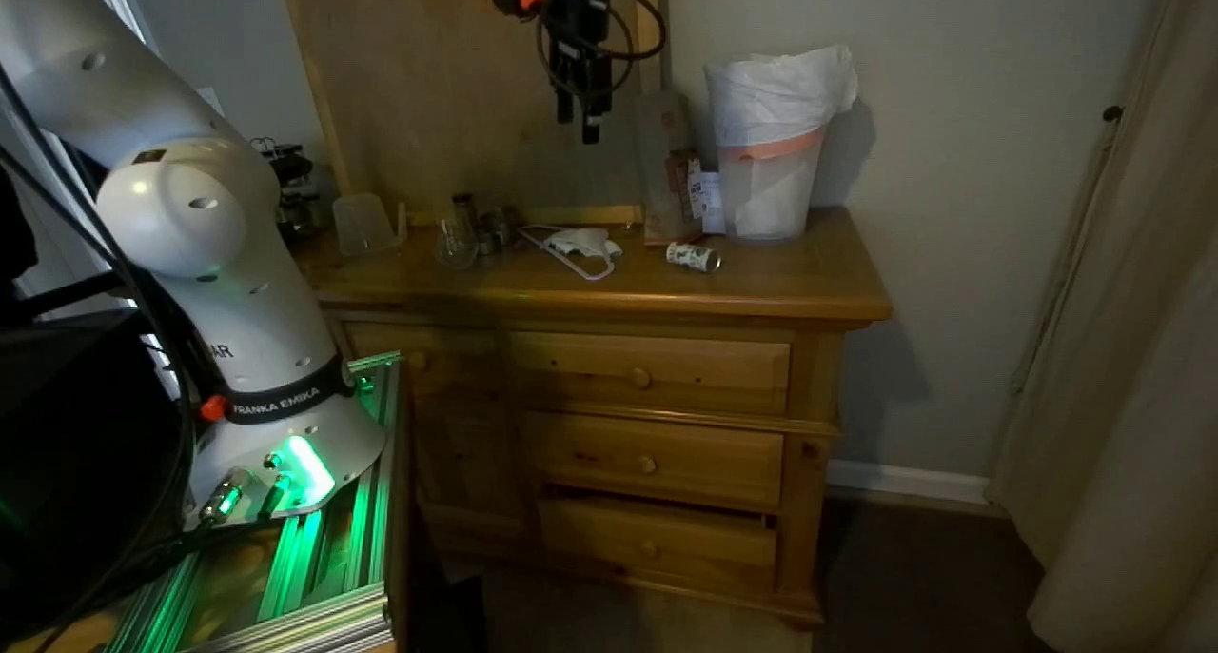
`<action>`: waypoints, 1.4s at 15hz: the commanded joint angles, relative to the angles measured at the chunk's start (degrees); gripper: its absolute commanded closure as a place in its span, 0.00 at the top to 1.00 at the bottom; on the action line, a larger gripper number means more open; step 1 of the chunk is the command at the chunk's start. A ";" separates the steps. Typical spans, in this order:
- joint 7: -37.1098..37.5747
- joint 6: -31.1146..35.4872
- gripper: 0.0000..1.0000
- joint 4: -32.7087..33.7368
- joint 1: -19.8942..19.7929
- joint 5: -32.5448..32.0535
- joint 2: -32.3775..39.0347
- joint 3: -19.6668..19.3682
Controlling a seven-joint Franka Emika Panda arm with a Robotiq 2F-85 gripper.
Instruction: Place the small white container upright
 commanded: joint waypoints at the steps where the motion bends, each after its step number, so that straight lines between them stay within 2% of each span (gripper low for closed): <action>1: 1.36 -5.29 1.00 9.93 -0.63 -7.78 10.65 3.52; 7: -0.45 -11.14 1.00 27.66 1.55 -20.76 30.62 7.47; 8: 0.30 -6.89 1.00 19.27 0.97 -17.01 22.71 6.67; 11: 0.23 -8.51 1.00 25.00 1.65 -19.12 29.80 7.14; 16: -0.46 -9.26 1.00 26.64 0.99 -18.19 30.42 6.68; 17: -3.00 -6.04 1.00 25.61 0.59 -17.59 29.77 6.63; 21: -16.96 0.01 1.00 22.72 -0.43 -14.06 27.81 7.19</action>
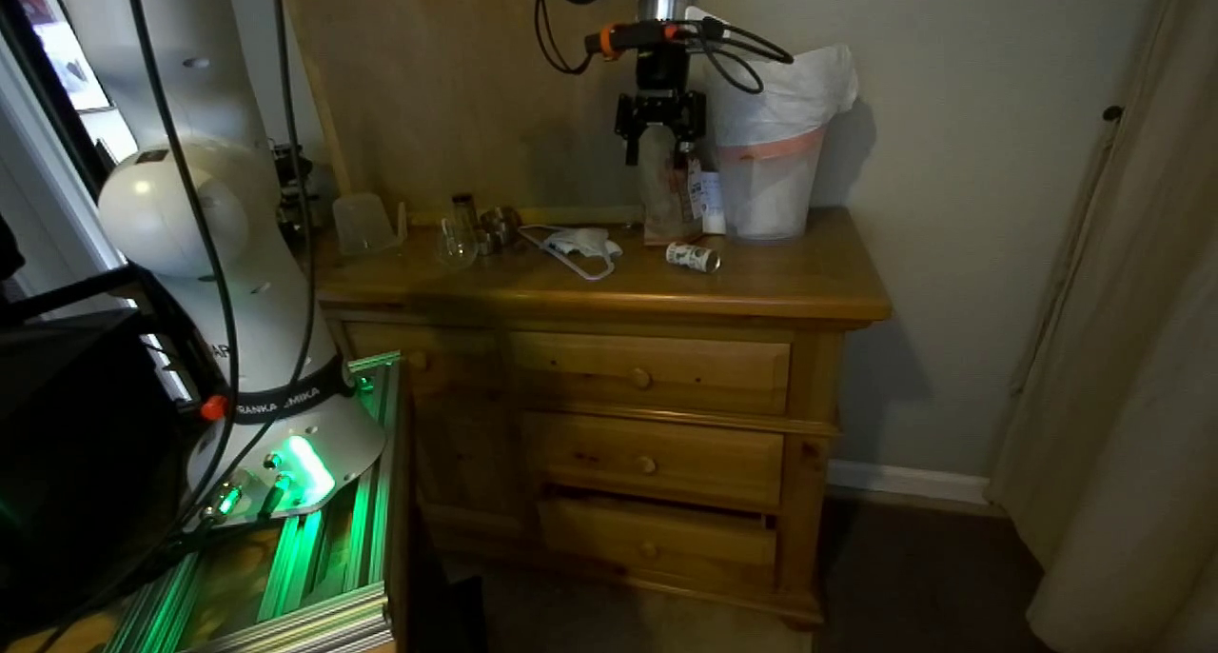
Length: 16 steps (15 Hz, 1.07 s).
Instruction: Place the small white container upright
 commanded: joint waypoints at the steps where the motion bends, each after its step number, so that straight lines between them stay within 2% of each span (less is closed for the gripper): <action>1: -10.93 5.26 1.00 -4.54 -0.48 2.87 -3.25 0.57; 6: -22.30 13.83 1.00 -10.38 1.10 2.64 -4.02 2.62; 9: -25.92 19.05 1.00 -12.73 2.04 1.91 -4.02 3.94; 11: -29.25 17.98 1.00 -12.38 1.96 6.20 -3.02 4.68; 12: -25.29 17.35 1.00 -11.04 2.35 2.84 -2.07 4.16; 16: -27.61 17.26 1.00 -11.46 2.38 4.76 -2.06 4.45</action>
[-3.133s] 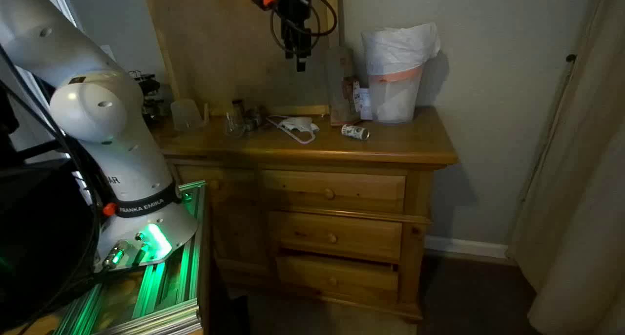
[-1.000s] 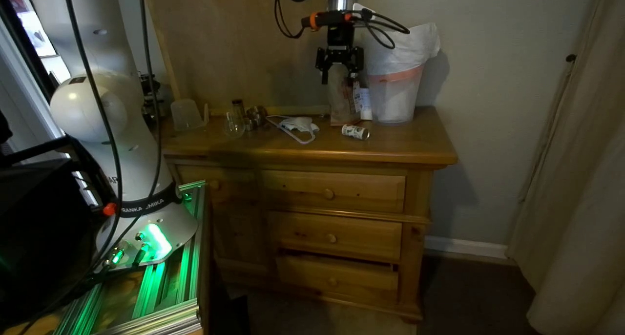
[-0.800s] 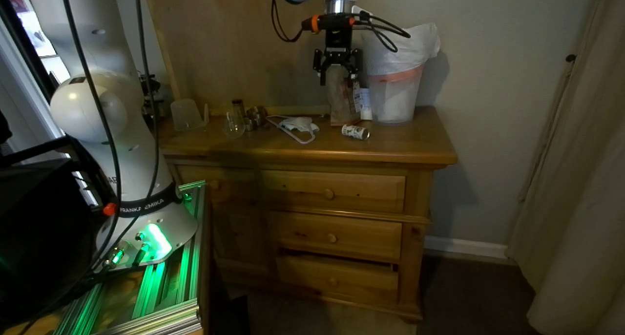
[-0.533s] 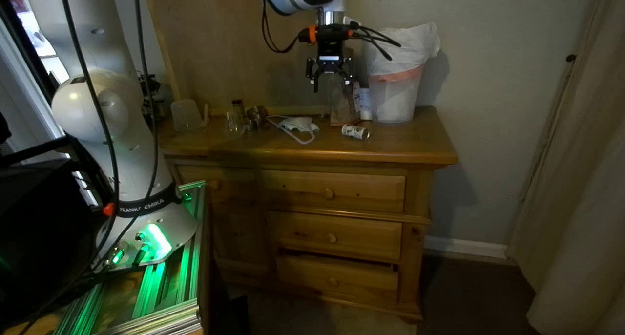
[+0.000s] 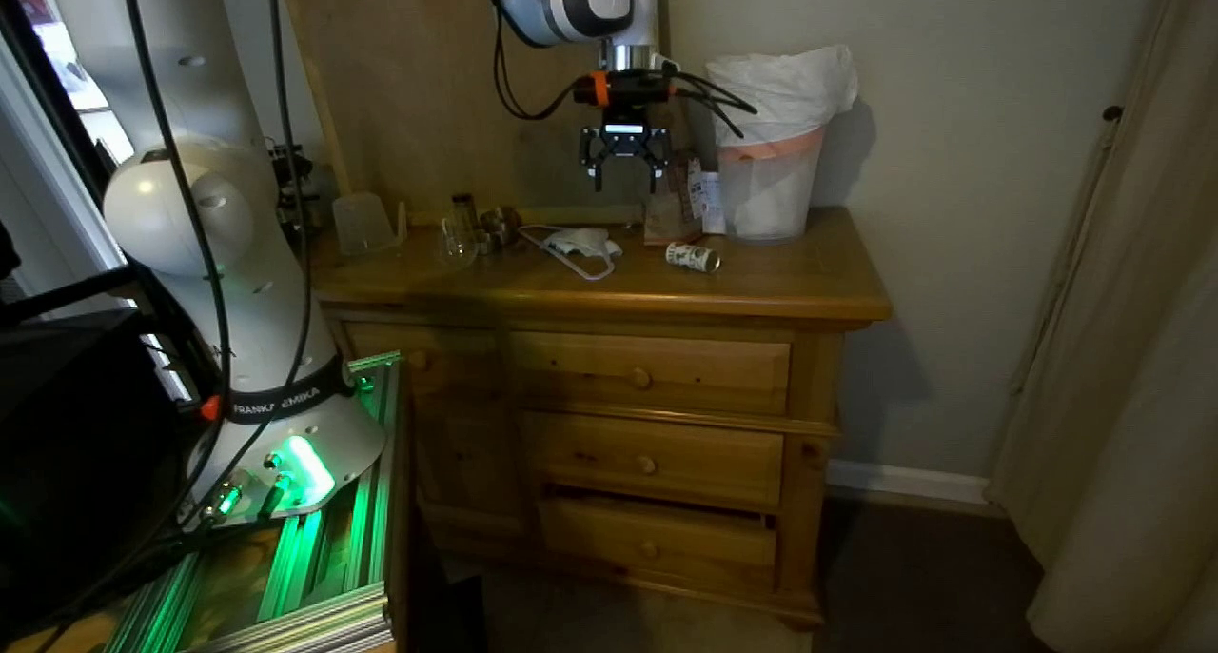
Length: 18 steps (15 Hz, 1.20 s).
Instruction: Place the small white container upright
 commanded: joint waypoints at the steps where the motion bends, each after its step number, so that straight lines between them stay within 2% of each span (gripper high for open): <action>1: 3.12 -0.90 1.00 -0.56 0.42 -4.93 -1.41 -1.14; 3: 2.97 -0.01 1.00 -0.80 0.08 -8.79 -1.20 -1.70; 4: 0.40 1.06 1.00 -0.98 -0.06 -10.60 -0.68 -1.84; 9: -9.34 6.91 1.00 -1.64 -0.75 -7.71 1.50 -1.54; 12: -14.62 10.73 1.00 -2.56 -0.40 -8.88 2.96 -1.10; 18: -20.12 17.40 1.00 -3.40 -0.31 -10.53 6.74 -0.99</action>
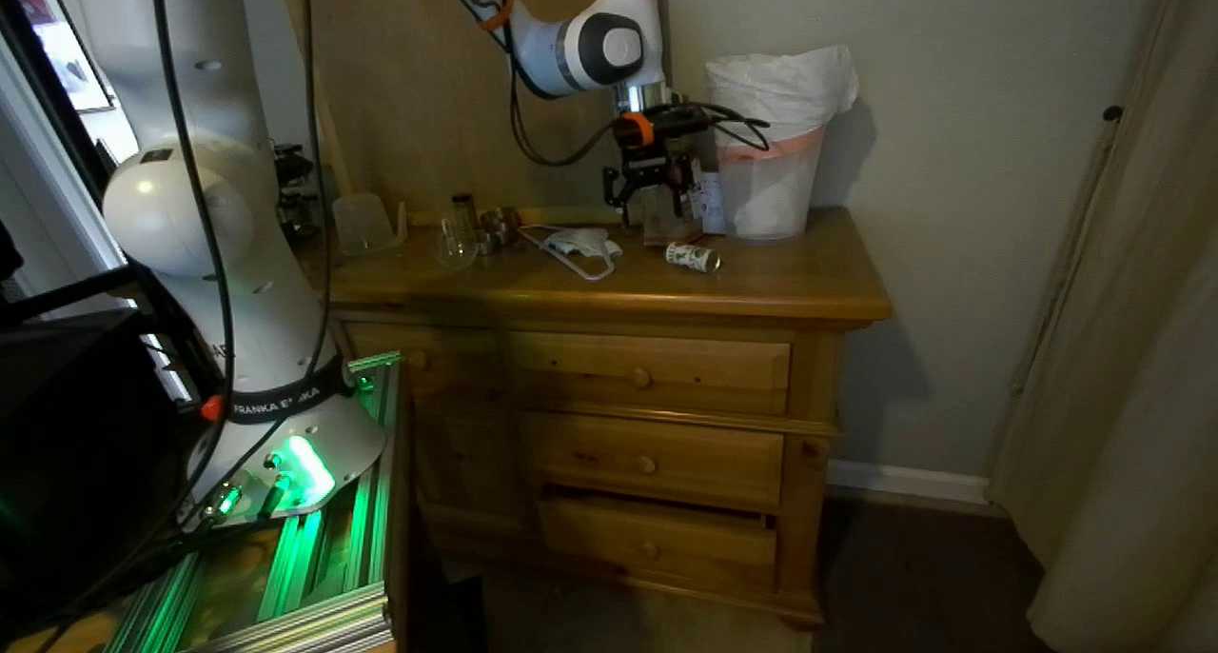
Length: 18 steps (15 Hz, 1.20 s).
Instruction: Place the small white container upright
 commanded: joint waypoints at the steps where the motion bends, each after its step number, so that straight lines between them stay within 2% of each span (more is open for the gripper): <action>1: -3.50 4.02 1.00 0.10 0.05 -2.33 2.23 0.27; 8: -5.32 6.46 1.00 2.04 -0.16 -7.02 6.15 -0.68; 18: -7.88 9.74 1.00 4.90 -0.96 -5.31 10.62 0.23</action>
